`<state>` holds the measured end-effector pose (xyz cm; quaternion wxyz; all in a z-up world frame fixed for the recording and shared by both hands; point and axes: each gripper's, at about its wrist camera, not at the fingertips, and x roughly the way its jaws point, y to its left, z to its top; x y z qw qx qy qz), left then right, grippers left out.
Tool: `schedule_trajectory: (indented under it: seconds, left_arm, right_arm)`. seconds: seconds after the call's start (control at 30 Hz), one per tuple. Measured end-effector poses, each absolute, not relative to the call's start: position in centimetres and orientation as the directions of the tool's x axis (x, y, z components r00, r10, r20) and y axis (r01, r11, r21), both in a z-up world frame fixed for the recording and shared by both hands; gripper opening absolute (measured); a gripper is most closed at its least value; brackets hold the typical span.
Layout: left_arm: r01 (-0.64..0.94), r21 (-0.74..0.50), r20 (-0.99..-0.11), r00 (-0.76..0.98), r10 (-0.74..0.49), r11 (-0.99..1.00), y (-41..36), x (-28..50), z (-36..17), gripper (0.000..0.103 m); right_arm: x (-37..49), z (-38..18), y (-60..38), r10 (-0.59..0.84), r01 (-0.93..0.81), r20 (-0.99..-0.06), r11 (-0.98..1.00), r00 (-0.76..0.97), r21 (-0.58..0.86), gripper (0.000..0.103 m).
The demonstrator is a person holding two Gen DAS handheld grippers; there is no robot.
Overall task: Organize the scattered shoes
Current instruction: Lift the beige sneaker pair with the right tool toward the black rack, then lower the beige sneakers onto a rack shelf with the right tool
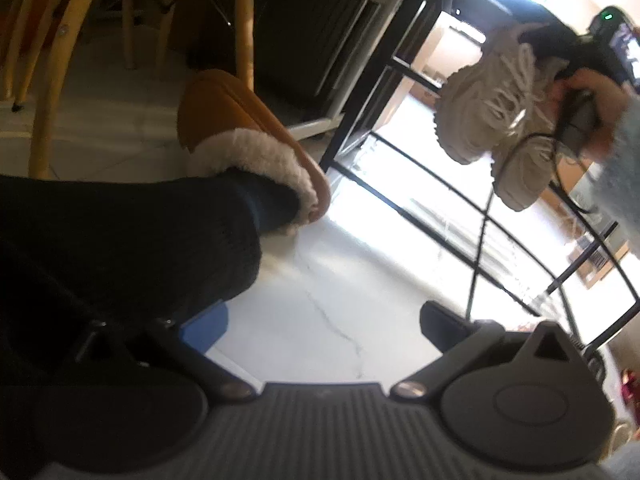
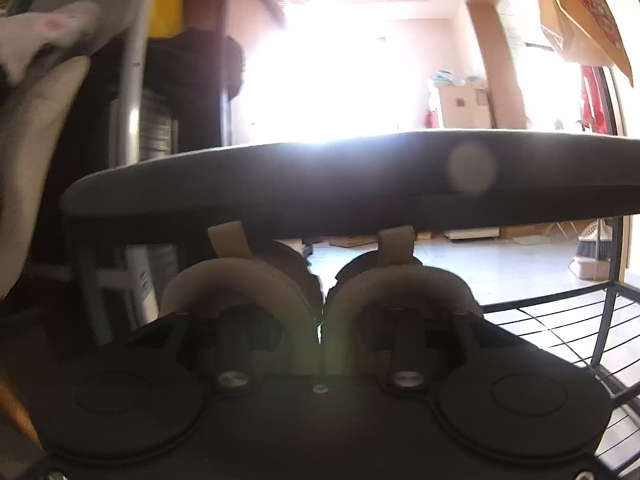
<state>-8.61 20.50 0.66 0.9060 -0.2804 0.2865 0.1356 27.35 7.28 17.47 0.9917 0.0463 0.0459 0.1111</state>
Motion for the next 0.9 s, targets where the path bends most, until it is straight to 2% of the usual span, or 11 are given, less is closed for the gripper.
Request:
schedule_trajectory:
  seconds: [0.27, 0.4, 0.6, 0.63, 0.7, 0.73, 0.77, 0.83, 0.9]
  left_arm:
    - [-0.438, -0.463, -0.62, 0.781, 0.071, 0.771, 21.2, -8.3, 0.2, 0.102]
    - [-0.443, -0.466, -0.624, 0.778, 0.07, 0.766, 21.4, -8.3, 0.0, 0.102]
    - [-0.431, -0.477, -0.623, 0.781, 0.051, 0.766, 21.4, -8.2, 0.0, 0.102]
    - [-0.433, -0.477, -0.624, 0.779, 0.052, 0.765, 21.5, -8.2, -0.1, 0.102]
    - [-0.438, -0.481, -0.625, 0.779, 0.054, 0.76, 21.5, -8.2, 0.0, 0.102]
    - [-0.439, -0.481, -0.625, 0.779, 0.054, 0.759, 21.5, -8.3, 0.0, 0.102]
    - [-0.439, -0.481, -0.625, 0.779, 0.054, 0.759, 21.6, -8.2, 0.0, 0.102]
    - [-0.439, -0.482, -0.624, 0.78, 0.055, 0.758, 21.6, -8.2, 0.0, 0.102]
    - [-0.44, -0.482, -0.624, 0.78, 0.056, 0.758, 21.6, -8.3, 0.1, 0.102]
  right_arm:
    - [30.6, 16.2, 10.3, 0.291, -0.298, -0.08, 0.948, 0.953, -0.107, 0.038]
    - [33.3, 15.9, 10.7, 0.227, -0.235, -0.126, 0.971, 0.966, -0.049, 0.039]
    - [35.0, 16.0, 10.5, 0.226, -0.231, -0.183, 0.973, 0.957, -0.011, 0.044]
    - [35.2, 16.1, 10.4, 0.223, -0.229, -0.2, 0.973, 0.954, -0.01, 0.047]
    - [35.5, 16.4, 10.3, 0.206, -0.216, -0.213, 0.976, 0.955, -0.026, 0.061]
    - [35.3, 16.4, 10.2, 0.191, -0.202, -0.198, 0.979, 0.961, -0.039, 0.076]
    - [35.1, 16.4, 10.2, 0.175, -0.187, -0.184, 0.981, 0.967, -0.054, 0.086]
    - [34.3, 16.5, 10.3, 0.11, -0.127, -0.138, 0.984, 0.984, -0.124, 0.098]
    - [33.6, 16.5, 10.0, 0.123, -0.14, -0.116, 0.979, 0.986, -0.146, 0.098]
